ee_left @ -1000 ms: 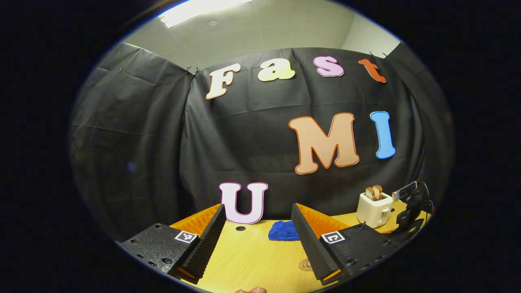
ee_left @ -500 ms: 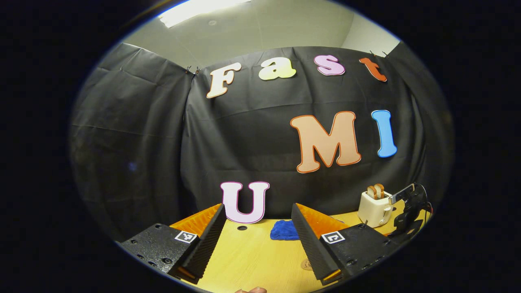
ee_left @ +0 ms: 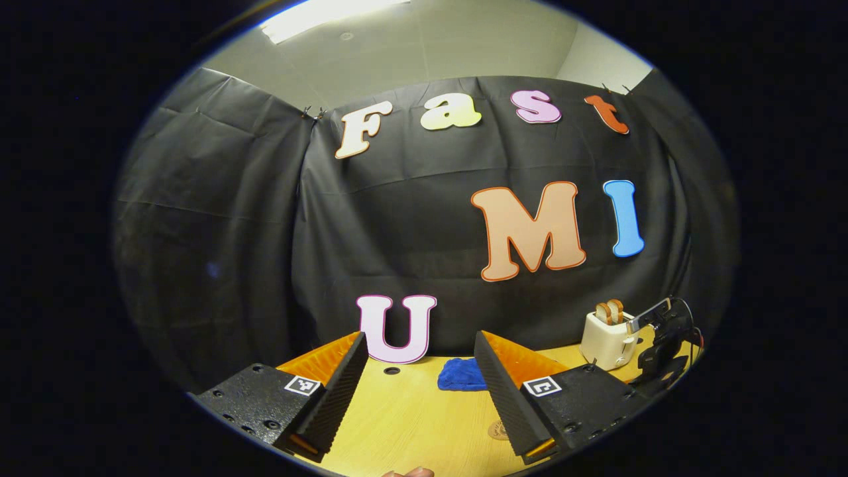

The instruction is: Open the teacup lid with one hand, grasp the water bottle and pour water into the teacup with the other hand; after pouring, place the water bottle on the coaster and then close the teacup lid.

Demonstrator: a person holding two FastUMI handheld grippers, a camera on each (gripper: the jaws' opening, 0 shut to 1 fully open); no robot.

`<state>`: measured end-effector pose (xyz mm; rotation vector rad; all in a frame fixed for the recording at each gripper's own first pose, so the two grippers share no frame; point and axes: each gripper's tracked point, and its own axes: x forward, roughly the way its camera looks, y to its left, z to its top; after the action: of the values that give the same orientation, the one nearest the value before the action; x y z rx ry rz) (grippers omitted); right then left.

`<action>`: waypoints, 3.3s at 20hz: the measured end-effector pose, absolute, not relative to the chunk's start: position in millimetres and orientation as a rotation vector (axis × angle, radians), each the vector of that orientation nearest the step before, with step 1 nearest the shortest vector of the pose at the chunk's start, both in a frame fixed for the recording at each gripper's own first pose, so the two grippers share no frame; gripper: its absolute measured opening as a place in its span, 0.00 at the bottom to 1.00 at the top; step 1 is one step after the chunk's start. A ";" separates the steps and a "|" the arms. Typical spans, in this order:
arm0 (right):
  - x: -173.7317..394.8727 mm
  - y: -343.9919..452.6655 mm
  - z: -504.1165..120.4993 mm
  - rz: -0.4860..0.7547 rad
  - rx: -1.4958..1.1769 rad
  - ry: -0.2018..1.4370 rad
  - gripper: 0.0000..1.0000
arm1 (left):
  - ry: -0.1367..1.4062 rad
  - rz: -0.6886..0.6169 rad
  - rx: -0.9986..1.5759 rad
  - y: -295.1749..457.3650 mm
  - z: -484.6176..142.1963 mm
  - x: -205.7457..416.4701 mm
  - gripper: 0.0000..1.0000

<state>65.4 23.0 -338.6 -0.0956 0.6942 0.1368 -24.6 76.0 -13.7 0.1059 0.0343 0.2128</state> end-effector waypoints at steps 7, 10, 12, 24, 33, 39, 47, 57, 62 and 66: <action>68.1 19.7 -323.7 0.118 -0.102 0.659 0.24 | 0.063 0.163 0.103 63.4 -32.9 -21.1 0.94; 67.8 13.9 -313.6 0.102 -0.106 0.647 0.24 | 0.083 0.115 0.105 52.5 -49.3 -19.5 0.95; 67.2 12.2 -305.4 0.098 -0.103 0.635 0.24 | 0.118 0.077 0.098 43.4 -70.1 -16.5 0.95; 53.1 -10.6 -257.0 0.045 -0.081 0.591 0.26 | 0.283 -0.182 0.011 -25.5 -170.2 -3.4 0.97; 30.2 -37.4 -231.4 -0.028 -0.092 0.580 0.24 | 0.348 -0.278 0.052 -47.7 -234.5 14.1 0.97; 12.0 -43.7 -221.6 -0.064 -0.081 0.587 0.26 | 0.405 -0.311 0.086 -57.5 -273.9 25.2 0.97; -4.7 -51.2 -212.6 -0.102 -0.108 0.603 0.28 | 0.465 -0.306 0.081 -58.9 -309.0 39.5 0.98; -13.7 -56.9 -208.1 -0.117 -0.110 0.601 0.26 | 0.460 -0.321 0.154 -63.0 -320.8 58.1 0.78; -11.3 -61.3 -209.4 -0.104 -0.097 0.596 0.26 | 0.469 -0.308 0.247 -60.2 -315.1 61.4 0.73; -9.9 -67.1 -212.9 -0.092 -0.078 0.591 0.26 | 0.449 -0.304 0.387 -61.9 -301.9 67.8 0.71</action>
<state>-9.9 -67.1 -212.9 -0.0777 0.5912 -0.0924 67.8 -61.9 -301.9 0.3867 0.4492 -0.3045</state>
